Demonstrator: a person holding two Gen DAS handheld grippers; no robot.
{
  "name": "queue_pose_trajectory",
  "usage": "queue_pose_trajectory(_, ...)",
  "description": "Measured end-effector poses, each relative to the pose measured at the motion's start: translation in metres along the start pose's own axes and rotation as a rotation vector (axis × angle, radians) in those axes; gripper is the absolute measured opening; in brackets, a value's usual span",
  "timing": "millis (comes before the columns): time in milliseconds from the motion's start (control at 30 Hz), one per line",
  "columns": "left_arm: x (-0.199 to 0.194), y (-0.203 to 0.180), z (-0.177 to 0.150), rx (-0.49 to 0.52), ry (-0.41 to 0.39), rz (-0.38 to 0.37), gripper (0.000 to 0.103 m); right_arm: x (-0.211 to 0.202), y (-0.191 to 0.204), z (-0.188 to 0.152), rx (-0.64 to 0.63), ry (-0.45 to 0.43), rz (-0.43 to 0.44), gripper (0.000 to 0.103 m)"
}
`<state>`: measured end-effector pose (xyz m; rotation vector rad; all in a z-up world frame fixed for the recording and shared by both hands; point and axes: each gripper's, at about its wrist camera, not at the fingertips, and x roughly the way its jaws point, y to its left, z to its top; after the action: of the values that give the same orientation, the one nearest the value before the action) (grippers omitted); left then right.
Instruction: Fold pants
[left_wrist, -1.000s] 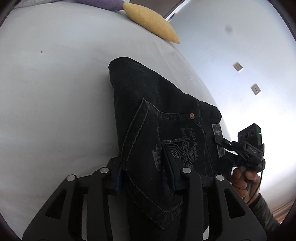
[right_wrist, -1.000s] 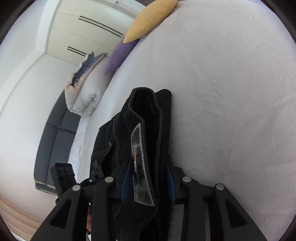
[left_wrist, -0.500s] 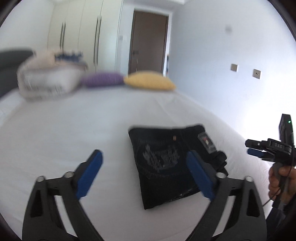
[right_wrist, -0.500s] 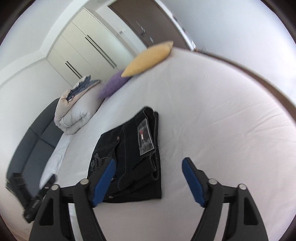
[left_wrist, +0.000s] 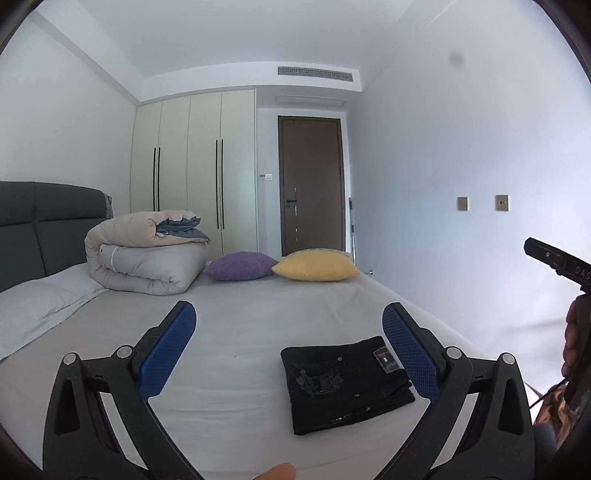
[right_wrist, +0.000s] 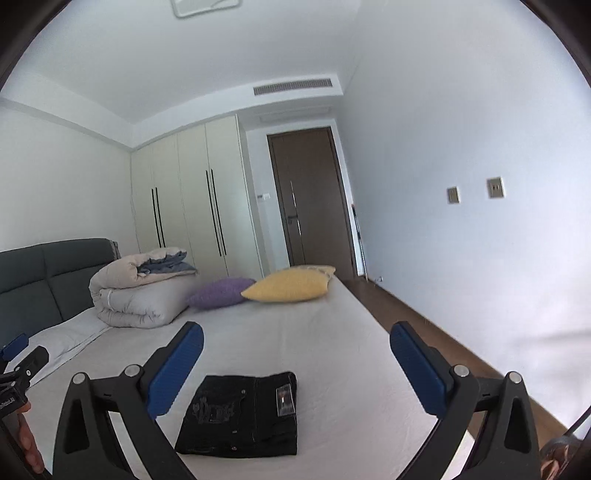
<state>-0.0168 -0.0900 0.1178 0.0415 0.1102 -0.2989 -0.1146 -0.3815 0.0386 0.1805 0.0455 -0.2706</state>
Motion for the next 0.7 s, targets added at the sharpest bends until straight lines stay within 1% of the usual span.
queue_pose_trajectory(33,-0.008,-0.002,0.003,0.006,-0.006,0.003,0.103,-0.006,0.005,0.008,-0.016,-0.021,-0.004,0.103)
queue_pose_trajectory(133,-0.033,-0.013,0.01,0.067,-0.024,-0.035,0.103,-0.029,0.013,0.024,-0.043,-0.054,-0.009,0.103)
queue_pose_trajectory(200,-0.051,-0.022,0.01,0.104,-0.031,-0.011,0.103,-0.039,0.016,0.028,-0.032,-0.051,0.001,0.103)
queue_pose_trajectory(233,-0.057,-0.026,0.007,0.12,-0.019,0.019,0.103,-0.042,0.017,0.027,-0.029,-0.034,0.016,0.103)
queue_pose_trajectory(267,-0.06,-0.032,0.005,0.129,0.014,0.033,0.103,-0.043,0.02,0.025,-0.027,-0.006,0.032,0.103)
queue_pose_trajectory(333,-0.055,-0.037,-0.004,0.128,0.083,0.037,0.103,-0.044,0.023,0.019,-0.026,0.036,0.042,0.103)
queue_pose_trajectory(400,-0.047,-0.04,-0.015,0.115,0.156,0.073,0.103,-0.039,0.025,0.008,-0.028,0.083,0.029,0.103)
queue_pose_trajectory(467,-0.033,-0.042,-0.029,0.096,0.23,0.07,0.103,-0.033,0.025,-0.006,-0.03,0.129,0.001,0.103)
queue_pose_trajectory(533,-0.021,-0.042,-0.04,0.069,0.298,0.108,0.103,-0.026,0.024,-0.019,-0.026,0.182,-0.021,0.103)
queue_pose_trajectory(567,-0.014,-0.041,-0.047,0.052,0.331,0.115,0.103,-0.022,0.023,-0.027,-0.015,0.21,-0.024,0.103)
queue_pose_trajectory(633,0.0,-0.038,-0.058,0.019,0.397,0.119,0.103,-0.018,0.023,-0.04,-0.006,0.247,-0.039,0.103)
queue_pose_trajectory(700,0.013,-0.033,-0.07,-0.023,0.45,0.117,0.103,-0.013,0.027,-0.054,-0.022,0.297,-0.061,0.103)
